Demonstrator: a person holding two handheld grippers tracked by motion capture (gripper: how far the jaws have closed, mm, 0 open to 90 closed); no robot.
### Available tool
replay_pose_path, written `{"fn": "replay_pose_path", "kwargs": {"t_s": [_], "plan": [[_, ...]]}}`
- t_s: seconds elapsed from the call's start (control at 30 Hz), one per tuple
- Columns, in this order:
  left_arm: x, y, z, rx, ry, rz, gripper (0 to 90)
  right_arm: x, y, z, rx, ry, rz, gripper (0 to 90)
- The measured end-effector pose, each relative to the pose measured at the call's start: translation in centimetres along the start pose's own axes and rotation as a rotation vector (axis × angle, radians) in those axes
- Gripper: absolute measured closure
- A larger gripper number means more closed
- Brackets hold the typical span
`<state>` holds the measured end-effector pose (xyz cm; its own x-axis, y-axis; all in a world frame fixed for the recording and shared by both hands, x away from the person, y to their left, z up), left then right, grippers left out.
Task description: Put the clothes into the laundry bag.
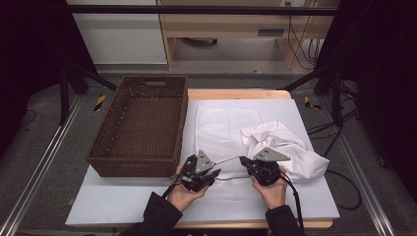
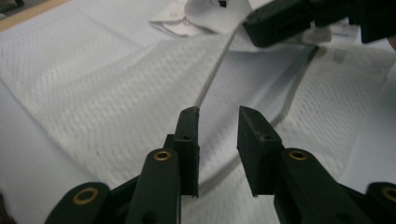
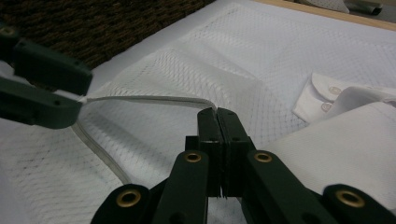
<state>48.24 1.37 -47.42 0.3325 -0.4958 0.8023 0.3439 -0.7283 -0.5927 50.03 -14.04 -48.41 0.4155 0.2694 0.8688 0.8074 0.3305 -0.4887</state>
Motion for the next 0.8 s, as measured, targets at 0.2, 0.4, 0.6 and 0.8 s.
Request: {"fn": "replay_pose_path", "kwargs": {"t_s": [0.2,0.4,0.6,0.8], "plan": [[1.5,2.3,1.2,-0.013,0.008,-0.008,63.9,0.3,-0.3,0.0,0.005,-0.009,-0.017,89.5],[1.6,3.6,2.0,-0.041,-0.013,-0.011,69.9,0.3,-0.3,0.0,0.011,-0.012,-0.02,89.5],[1.7,3.8,1.9,-0.07,-0.031,-0.001,88.1,0.2,-0.2,0.2,0.019,-0.012,-0.014,89.3],[2.0,3.2,1.3,-0.114,-0.044,-0.017,89.1,-0.3,-0.8,0.2,0.021,-0.008,-0.014,84.5]]}}
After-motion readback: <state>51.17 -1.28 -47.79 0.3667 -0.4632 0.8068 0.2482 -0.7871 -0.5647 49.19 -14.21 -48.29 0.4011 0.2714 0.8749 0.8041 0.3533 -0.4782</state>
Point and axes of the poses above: each handheld gripper's, and its own axes: y roughly forward along the jaws, x roughly out of its top, z roughly to its left, the point moved 7 cm from there along y, roughly forward along the jaws, and after that the axes turned 13 degrees about -x, right-handed, at the moved point
